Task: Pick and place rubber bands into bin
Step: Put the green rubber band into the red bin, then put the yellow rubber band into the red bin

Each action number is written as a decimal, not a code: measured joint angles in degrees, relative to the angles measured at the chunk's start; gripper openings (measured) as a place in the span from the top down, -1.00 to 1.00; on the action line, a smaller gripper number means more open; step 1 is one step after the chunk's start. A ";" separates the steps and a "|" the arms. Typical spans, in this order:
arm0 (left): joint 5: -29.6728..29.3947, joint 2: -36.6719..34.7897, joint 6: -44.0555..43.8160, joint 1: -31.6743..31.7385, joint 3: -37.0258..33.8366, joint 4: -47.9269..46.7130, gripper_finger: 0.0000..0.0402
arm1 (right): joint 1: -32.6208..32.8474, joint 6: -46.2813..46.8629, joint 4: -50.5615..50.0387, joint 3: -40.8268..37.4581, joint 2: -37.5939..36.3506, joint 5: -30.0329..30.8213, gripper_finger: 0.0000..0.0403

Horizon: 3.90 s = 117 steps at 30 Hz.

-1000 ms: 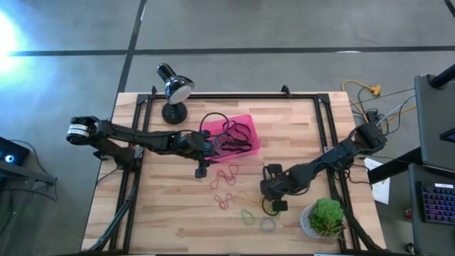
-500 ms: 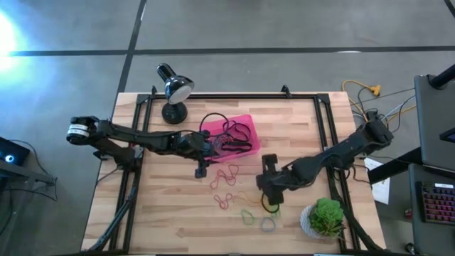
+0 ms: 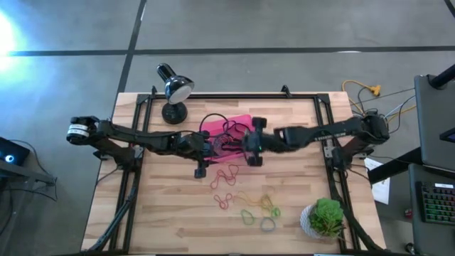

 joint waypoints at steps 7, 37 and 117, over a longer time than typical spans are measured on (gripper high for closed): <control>0.01 0.00 0.02 0.00 0.00 0.01 0.40 | -8.70 4.11 0.23 -0.26 1.65 -12.91 0.96; 0.03 0.00 -0.13 -0.05 0.00 0.85 0.40 | -0.39 8.43 -14.07 -0.41 1.86 -24.76 0.49; 2.76 0.02 -2.47 -19.08 -6.80 16.42 0.40 | 32.09 35.39 12.07 -17.57 9.06 -12.35 0.68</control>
